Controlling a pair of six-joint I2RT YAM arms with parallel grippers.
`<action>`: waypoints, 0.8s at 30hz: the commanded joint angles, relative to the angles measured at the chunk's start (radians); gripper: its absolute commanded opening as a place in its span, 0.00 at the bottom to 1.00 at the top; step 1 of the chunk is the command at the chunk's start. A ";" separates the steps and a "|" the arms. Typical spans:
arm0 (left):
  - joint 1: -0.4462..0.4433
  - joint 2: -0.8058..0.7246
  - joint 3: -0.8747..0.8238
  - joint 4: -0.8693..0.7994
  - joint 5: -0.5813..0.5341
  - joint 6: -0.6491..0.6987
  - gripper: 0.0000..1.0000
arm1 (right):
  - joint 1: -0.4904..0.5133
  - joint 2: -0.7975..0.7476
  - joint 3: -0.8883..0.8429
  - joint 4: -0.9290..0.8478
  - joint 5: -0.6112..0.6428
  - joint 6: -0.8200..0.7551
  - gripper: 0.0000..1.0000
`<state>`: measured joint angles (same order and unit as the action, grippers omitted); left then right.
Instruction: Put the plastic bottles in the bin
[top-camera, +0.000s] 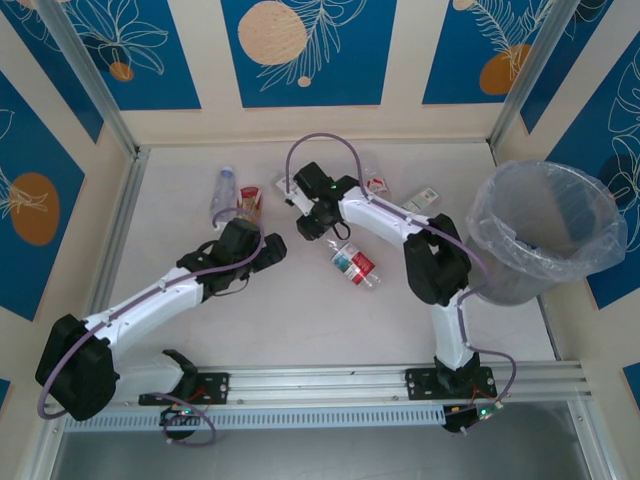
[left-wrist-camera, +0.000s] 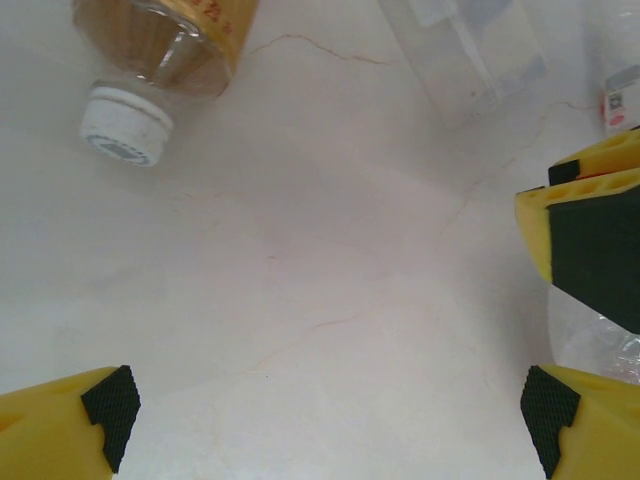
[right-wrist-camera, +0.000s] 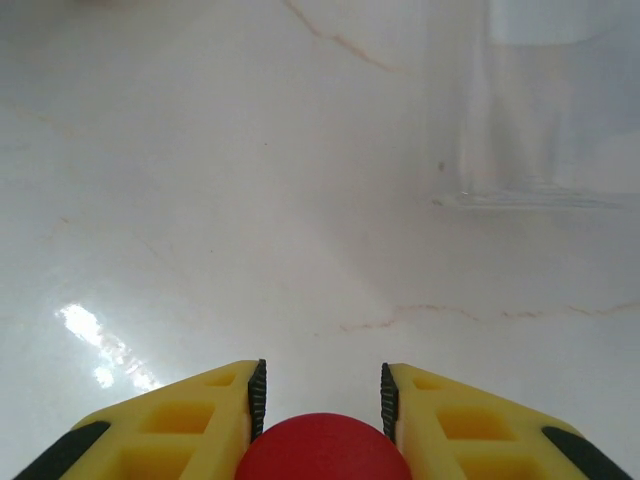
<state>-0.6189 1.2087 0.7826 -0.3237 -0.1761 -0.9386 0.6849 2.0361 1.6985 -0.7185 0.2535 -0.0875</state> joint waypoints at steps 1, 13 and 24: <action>0.015 0.018 0.009 0.039 0.042 0.026 0.99 | -0.021 -0.082 -0.069 0.064 -0.032 0.075 0.00; 0.015 0.059 0.017 0.070 0.079 0.009 0.99 | -0.078 -0.279 -0.221 0.147 -0.049 0.175 0.00; 0.015 0.062 0.008 0.065 0.076 -0.006 0.99 | -0.101 -0.521 -0.425 0.333 -0.080 0.249 0.00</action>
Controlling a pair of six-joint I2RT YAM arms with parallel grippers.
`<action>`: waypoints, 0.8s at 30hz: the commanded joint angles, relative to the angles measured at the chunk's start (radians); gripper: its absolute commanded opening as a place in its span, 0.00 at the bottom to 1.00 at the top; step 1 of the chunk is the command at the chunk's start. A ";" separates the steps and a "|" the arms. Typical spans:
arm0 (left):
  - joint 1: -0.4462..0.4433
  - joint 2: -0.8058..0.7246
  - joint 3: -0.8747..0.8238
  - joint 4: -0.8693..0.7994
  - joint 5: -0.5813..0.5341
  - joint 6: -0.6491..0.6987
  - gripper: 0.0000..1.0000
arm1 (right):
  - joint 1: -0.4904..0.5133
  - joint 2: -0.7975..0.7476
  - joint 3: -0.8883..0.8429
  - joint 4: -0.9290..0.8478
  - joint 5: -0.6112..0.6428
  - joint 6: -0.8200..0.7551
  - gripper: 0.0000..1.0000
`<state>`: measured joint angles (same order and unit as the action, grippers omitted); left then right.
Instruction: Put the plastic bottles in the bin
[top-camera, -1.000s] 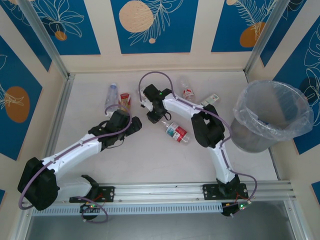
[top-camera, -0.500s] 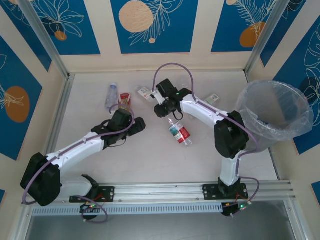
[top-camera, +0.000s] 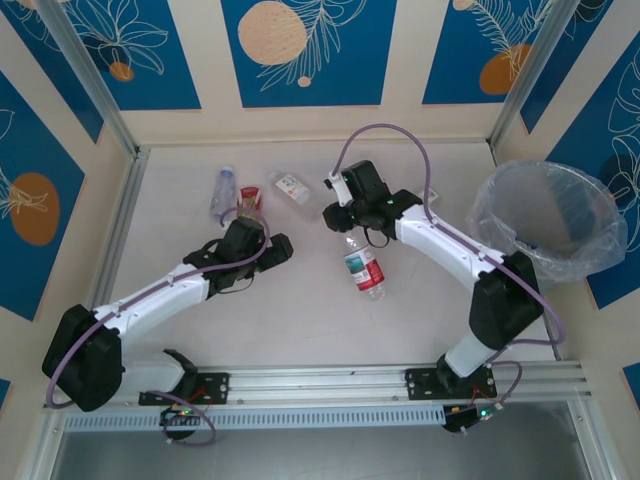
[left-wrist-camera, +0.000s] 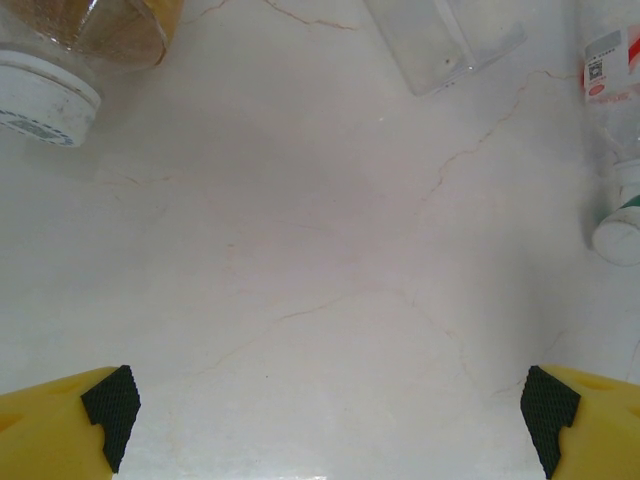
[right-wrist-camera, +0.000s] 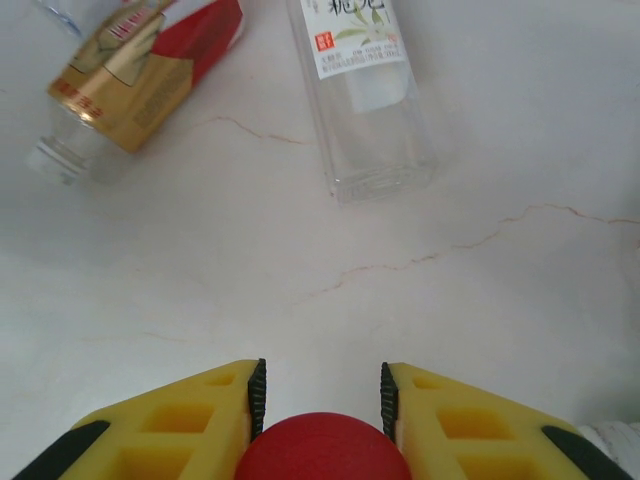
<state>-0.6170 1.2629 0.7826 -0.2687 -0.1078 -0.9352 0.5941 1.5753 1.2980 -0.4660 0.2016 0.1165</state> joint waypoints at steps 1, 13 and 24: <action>0.013 0.010 0.007 0.011 0.009 -0.011 0.99 | -0.015 -0.076 -0.030 0.080 -0.029 0.050 0.00; 0.014 0.034 0.017 0.019 0.025 -0.016 0.99 | -0.089 -0.253 -0.097 0.095 -0.110 0.072 0.00; 0.014 0.039 0.017 0.020 0.030 -0.021 0.99 | -0.196 -0.456 -0.096 0.081 -0.123 0.025 0.00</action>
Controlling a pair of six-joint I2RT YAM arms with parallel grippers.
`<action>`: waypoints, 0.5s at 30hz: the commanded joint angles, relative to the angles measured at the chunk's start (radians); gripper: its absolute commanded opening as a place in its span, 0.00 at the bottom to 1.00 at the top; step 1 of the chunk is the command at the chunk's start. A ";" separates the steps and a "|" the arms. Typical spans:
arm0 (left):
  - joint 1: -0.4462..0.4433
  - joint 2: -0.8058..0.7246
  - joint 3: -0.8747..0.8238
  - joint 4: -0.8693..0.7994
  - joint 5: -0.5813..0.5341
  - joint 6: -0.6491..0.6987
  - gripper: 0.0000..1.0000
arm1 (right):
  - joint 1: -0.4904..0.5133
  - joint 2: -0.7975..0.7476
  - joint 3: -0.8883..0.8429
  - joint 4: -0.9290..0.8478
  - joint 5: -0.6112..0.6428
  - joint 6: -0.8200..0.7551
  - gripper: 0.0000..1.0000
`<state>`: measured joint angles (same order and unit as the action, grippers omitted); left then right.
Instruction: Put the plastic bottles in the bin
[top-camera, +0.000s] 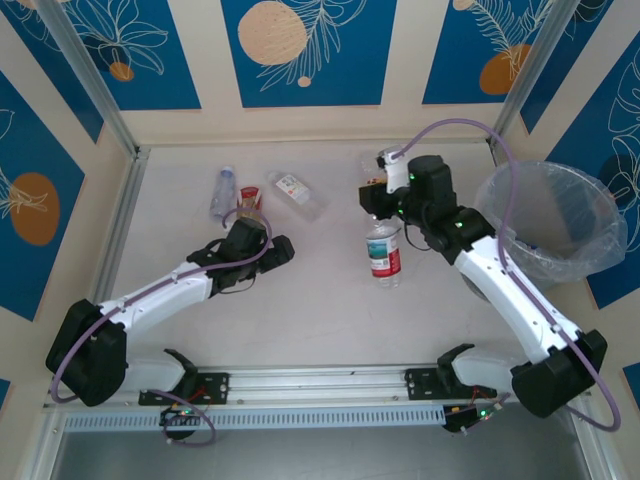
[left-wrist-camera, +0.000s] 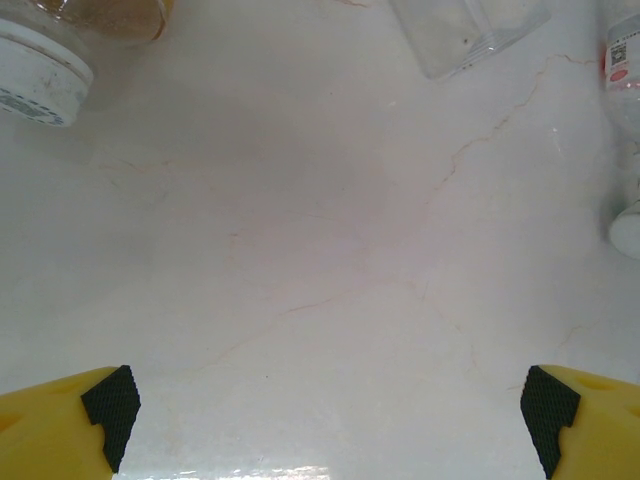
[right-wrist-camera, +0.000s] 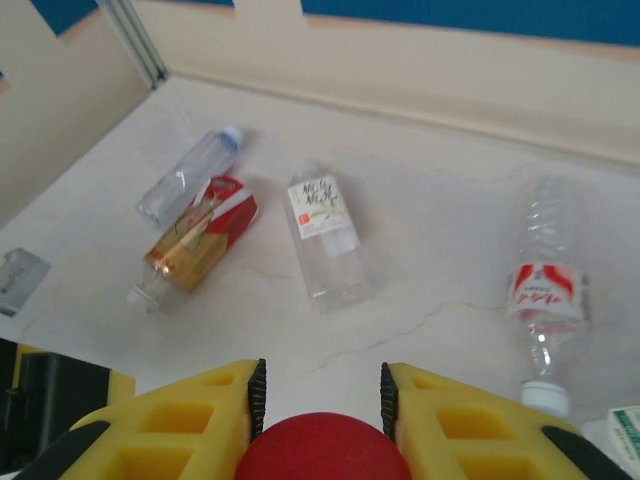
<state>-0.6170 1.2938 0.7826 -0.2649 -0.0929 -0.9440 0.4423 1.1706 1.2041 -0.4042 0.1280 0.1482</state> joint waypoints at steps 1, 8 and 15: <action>0.013 0.007 0.016 0.015 0.015 -0.014 0.99 | -0.073 -0.070 0.000 0.025 -0.092 0.010 0.00; 0.014 0.014 0.016 0.019 0.018 -0.021 0.99 | -0.169 -0.144 0.045 0.025 -0.087 0.000 0.00; 0.013 0.027 0.024 0.030 0.030 -0.022 0.99 | -0.186 -0.156 0.111 0.024 -0.024 -0.047 0.00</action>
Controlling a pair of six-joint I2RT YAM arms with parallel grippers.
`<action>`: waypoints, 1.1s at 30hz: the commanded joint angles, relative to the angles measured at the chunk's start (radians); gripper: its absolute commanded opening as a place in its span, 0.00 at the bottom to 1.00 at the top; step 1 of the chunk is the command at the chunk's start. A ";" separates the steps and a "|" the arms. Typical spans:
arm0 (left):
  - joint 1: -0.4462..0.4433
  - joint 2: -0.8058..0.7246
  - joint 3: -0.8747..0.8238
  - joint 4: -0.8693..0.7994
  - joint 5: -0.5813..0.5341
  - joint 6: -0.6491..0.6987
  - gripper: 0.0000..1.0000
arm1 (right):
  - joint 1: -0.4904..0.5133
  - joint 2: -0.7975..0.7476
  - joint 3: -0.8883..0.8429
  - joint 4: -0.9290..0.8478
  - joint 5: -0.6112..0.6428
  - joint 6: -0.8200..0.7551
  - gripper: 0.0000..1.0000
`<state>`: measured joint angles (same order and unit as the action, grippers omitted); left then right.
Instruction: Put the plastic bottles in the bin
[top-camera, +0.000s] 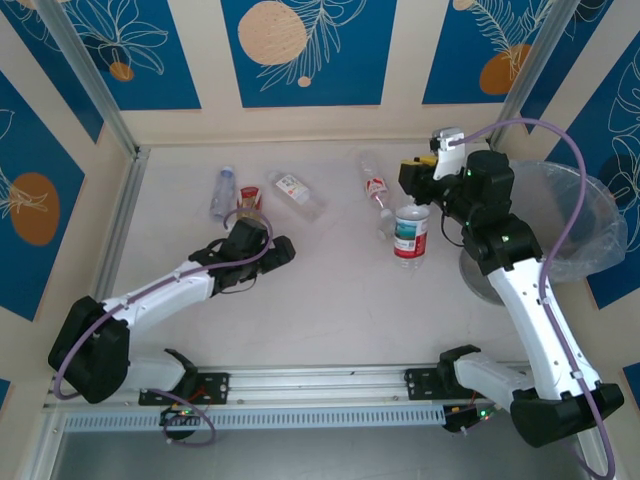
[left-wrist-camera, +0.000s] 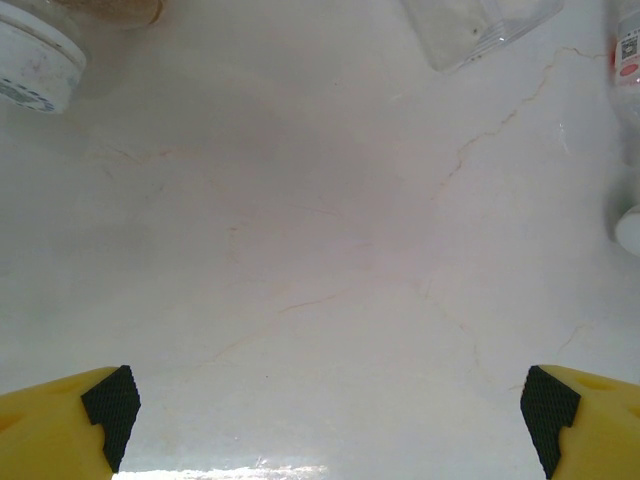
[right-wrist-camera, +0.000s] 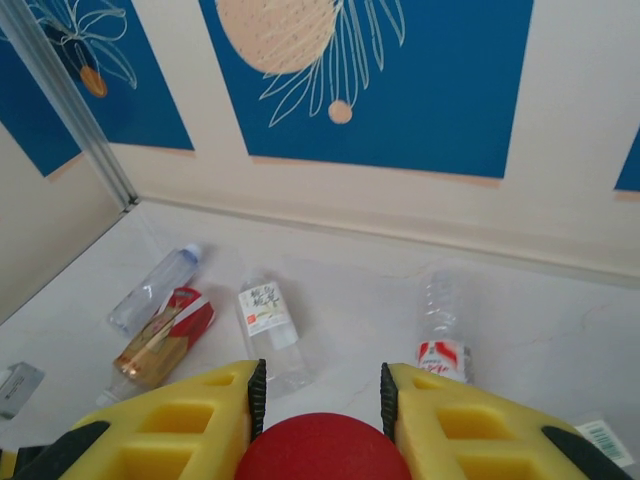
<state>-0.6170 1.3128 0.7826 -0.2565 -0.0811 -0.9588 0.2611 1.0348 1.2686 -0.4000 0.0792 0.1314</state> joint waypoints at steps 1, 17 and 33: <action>0.013 0.010 0.024 0.022 0.019 -0.008 0.99 | -0.004 -0.021 0.051 0.030 0.025 -0.034 0.00; 0.014 0.022 0.033 0.029 0.031 0.003 0.99 | -0.146 -0.069 0.025 0.290 0.180 -0.137 0.00; 0.014 0.025 0.033 0.026 0.029 0.015 0.99 | -0.268 -0.041 0.171 0.379 0.249 -0.272 0.00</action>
<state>-0.6170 1.3273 0.7845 -0.2420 -0.0593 -0.9588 -0.0006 0.9947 1.3666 -0.0597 0.2565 -0.0330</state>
